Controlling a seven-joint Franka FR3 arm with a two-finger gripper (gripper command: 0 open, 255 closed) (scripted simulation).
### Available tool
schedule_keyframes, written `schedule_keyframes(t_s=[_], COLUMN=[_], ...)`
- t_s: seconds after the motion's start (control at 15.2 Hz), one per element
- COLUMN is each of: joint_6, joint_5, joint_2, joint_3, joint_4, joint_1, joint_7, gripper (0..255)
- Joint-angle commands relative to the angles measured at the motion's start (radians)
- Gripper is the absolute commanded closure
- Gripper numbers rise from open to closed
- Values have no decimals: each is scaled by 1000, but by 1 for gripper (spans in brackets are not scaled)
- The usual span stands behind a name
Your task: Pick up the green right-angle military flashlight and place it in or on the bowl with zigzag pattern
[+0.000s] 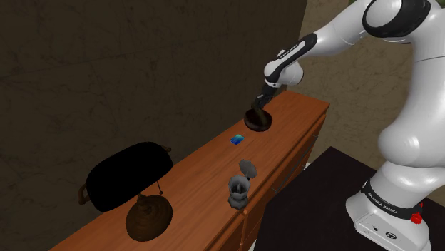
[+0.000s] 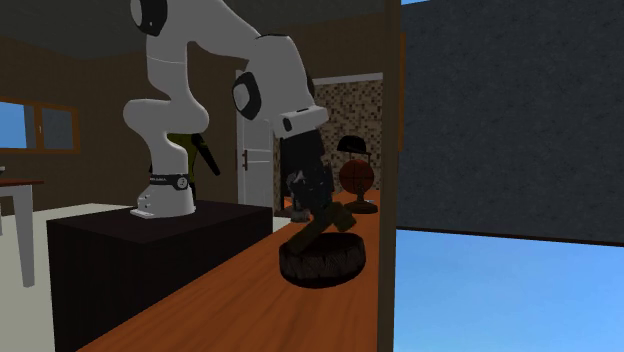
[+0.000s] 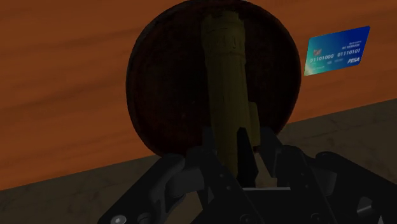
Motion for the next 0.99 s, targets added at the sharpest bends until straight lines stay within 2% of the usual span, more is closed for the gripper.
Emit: schedule_keyframes(t_s=[0.0,0.66,0.73,0.92], joint_6=[23,46,47,43], joint_5=[-3,-7,-7,-8], joint_2=[22,50,49,49], joint_3=[-4,-8,-8,-8], joint_4=[-1,2,1,4], joint_1=[2,7,6,7], joint_7=[-4,-8,-8,-7], gripper=[255,255,0,0])
